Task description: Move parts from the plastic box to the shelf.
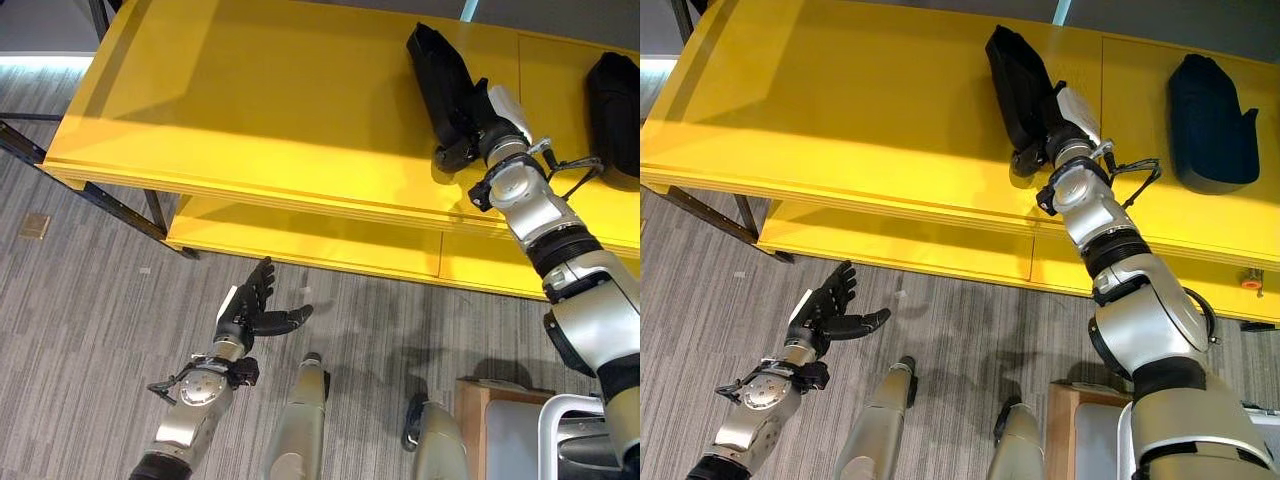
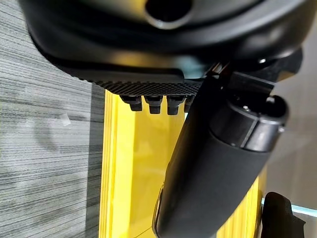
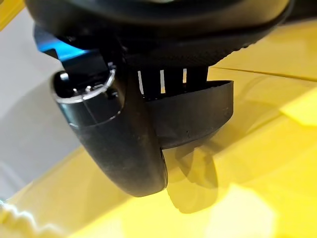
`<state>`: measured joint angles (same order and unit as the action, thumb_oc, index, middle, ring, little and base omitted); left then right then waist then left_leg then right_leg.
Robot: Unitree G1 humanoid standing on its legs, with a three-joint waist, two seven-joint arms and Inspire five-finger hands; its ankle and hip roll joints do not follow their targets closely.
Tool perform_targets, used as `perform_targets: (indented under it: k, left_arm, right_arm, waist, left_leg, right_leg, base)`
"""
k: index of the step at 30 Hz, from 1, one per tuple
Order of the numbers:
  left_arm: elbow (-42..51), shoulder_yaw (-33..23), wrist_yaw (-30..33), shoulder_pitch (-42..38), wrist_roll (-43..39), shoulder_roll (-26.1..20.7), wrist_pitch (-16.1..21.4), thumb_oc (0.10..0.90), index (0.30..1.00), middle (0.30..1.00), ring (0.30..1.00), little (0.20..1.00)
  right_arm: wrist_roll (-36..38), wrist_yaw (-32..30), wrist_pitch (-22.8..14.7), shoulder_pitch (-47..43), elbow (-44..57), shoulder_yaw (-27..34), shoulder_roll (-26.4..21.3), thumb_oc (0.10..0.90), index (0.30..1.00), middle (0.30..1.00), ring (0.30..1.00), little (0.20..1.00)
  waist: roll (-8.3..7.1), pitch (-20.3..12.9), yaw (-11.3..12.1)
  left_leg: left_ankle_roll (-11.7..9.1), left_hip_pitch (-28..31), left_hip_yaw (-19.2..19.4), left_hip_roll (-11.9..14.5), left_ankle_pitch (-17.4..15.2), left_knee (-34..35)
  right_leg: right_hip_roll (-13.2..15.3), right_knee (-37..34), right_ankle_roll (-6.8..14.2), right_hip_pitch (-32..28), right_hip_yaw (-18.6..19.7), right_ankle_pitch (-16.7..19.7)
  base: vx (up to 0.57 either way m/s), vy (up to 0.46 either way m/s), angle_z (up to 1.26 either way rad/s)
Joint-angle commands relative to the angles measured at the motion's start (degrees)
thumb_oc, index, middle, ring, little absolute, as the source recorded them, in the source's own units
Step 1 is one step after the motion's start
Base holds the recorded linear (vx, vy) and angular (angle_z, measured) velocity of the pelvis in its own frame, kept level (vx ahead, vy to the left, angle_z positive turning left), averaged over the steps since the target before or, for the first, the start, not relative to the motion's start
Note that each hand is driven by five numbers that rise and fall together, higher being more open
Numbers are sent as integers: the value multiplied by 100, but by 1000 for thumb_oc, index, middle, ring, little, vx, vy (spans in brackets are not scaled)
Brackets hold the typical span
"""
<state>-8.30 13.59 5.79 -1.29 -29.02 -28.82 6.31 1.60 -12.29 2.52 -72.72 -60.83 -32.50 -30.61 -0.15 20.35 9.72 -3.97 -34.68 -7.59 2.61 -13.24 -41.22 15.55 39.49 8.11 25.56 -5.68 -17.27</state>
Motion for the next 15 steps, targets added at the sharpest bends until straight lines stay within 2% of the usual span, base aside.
perform_targets:
  k: [1, 8, 15]
  left_arm:
    - [552, 201, 114, -258, -99, -313, 525, 900, 1000, 1000, 1000, 1000]
    - [558, 301, 216, -356, -73, -306, 503, 900, 1000, 1000, 1000, 1000]
    - [550, 363, 271, -401, -40, -323, 511, 900, 1000, 1000, 1000, 1000]
  right_arm:
    - [459, -472, -292, -845, -141, 282, -28, 400, 300, 300, 300, 300]
    - [983, -885, -394, -643, 32, 818, 215, 400, 300, 300, 300, 300]
    - [1016, -1085, -398, -530, 162, 1061, 280, 400, 300, 300, 300, 300]
  waist:
    - [52, -340, 81]
    - [114, -297, 72]
    - [161, -257, 87]
  left_leg:
    - [158, -232, -65, 134, -172, -393]
    - [166, -281, -81, 127, -163, -414]
    - [168, -327, -100, 121, -159, -439]
  right_leg:
    - [-98, 207, -363, -349, 24, -141]
    - [-116, 249, -370, -299, 26, -154]
    - [-113, 289, -373, -271, 8, -185]
  base:
    - [-10, -1, 3]
    - [-8, -3, 3]
    - [0, 0, 0]
